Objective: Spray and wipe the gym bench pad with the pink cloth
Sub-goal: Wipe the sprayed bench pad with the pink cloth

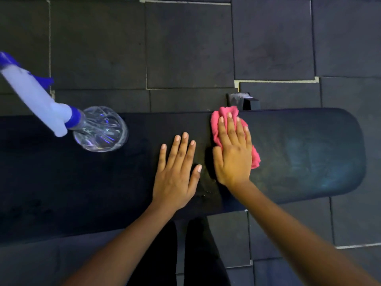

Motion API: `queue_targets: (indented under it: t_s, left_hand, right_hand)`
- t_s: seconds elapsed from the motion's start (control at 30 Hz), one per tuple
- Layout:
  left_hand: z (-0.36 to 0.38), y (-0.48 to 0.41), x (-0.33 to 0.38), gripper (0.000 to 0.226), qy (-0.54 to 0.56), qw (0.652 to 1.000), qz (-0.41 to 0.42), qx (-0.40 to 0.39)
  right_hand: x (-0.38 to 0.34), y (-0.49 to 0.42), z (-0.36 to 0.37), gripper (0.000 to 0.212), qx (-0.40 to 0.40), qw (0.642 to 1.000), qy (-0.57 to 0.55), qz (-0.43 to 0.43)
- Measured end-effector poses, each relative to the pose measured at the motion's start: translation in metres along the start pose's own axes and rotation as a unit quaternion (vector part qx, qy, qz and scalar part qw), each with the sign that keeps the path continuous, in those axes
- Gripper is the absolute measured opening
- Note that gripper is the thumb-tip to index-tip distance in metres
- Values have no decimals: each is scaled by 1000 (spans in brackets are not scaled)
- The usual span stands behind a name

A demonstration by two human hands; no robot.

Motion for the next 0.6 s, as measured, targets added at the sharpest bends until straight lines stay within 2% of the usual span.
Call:
queue_targets:
  t_s: [0.1,0.17,0.23,0.3,0.4,0.43,0.5,0.6]
  left_hand:
    - [-2,-1,-3,56,48,999,2,13]
    - [-4,0,-7,54,88,996,6,27]
    - [-4,1,-8,54,101,994,15,33]
    - [-2,1,-6,56,83,996,18,31]
    - [0,1,-4,58,59,998,18,23]
    - [1,2,-4,58,61,998,18,21]
    - [1,3,-6,57,64,998,15,20]
    - [0,2,-5,58,54,998,14,17]
  right_hand:
    - [7,31,-5,66,-46,990,18,-135]
    - [27,49,-9,68,-73,979,53,-182]
    - [52,54,-15,71,-78,985,68,-141]
    - [60,48,-15,69,-49,997,32,-44]
    - [27,41,-3,67,16,994,-11,105]
    - [13,44,0,67,28,991,-24,132]
    - [-7,57,5,67,23,992,-47,115]
    - [-13,91,4,67,-29,999,-20,-22]
Point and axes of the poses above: each hand's wrist, its own y-axis away from the middle knuckle, its own z-axis out of the palm, x = y × z, the point moved 5 cm from there along -y, towards the middle knuckle, and after that the axes turned 7 degrees about y, right-handed, at the moved point
